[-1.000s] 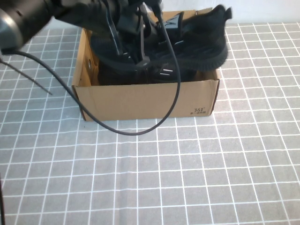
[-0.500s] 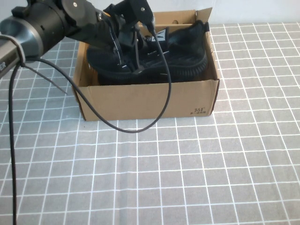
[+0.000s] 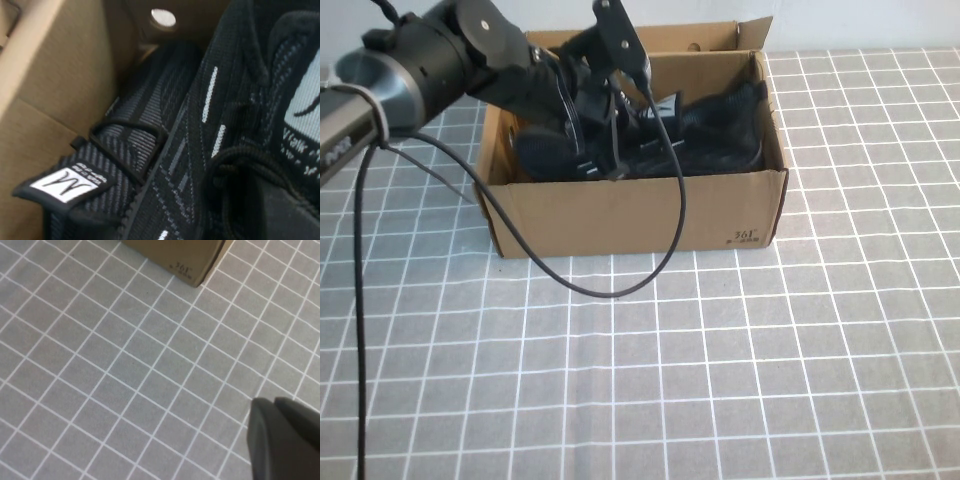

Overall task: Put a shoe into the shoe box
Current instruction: Place the shoe in the shoe box, then adjust the shoe

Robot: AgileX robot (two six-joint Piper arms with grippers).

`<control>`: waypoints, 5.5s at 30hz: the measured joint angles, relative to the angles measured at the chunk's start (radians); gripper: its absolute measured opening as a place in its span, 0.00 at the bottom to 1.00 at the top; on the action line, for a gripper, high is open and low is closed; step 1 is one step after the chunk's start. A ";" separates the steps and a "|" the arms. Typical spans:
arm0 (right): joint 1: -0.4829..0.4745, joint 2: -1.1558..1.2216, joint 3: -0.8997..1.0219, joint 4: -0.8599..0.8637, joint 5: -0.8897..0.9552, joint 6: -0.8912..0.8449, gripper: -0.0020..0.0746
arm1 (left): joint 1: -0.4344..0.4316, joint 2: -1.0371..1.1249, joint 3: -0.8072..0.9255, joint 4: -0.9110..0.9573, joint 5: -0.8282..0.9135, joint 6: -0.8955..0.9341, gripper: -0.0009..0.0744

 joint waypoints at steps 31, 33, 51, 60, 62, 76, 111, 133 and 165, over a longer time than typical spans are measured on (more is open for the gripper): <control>0.000 0.056 0.053 0.102 -0.012 -0.009 0.01 | 0.002 0.127 -0.082 -0.096 0.074 0.059 0.04; 0.000 0.058 0.053 0.102 -0.015 -0.009 0.01 | 0.003 0.128 -0.119 -0.096 0.120 0.050 0.04; 0.000 0.058 0.059 0.102 -0.052 -0.030 0.01 | 0.035 0.219 -0.163 -0.148 0.192 0.044 0.04; 0.000 0.058 0.059 0.102 -0.056 -0.032 0.01 | 0.037 0.230 -0.164 -0.175 0.192 0.052 0.04; 0.000 0.058 0.059 0.102 -0.060 -0.033 0.01 | 0.037 0.230 -0.164 -0.180 0.192 0.052 0.04; 0.000 0.058 0.059 0.102 -0.060 -0.033 0.01 | 0.037 0.110 -0.164 -0.245 0.165 0.025 0.70; 0.000 0.058 0.059 0.109 -0.127 -0.033 0.01 | -0.024 0.124 -0.168 -0.163 -0.311 -0.330 0.47; 0.000 0.058 0.059 0.116 -0.101 -0.033 0.01 | -0.014 0.184 -0.168 0.215 -0.165 -1.112 0.47; 0.000 0.156 0.059 0.117 -0.139 -0.049 0.01 | 0.011 0.204 -0.168 0.140 -0.271 -1.137 0.47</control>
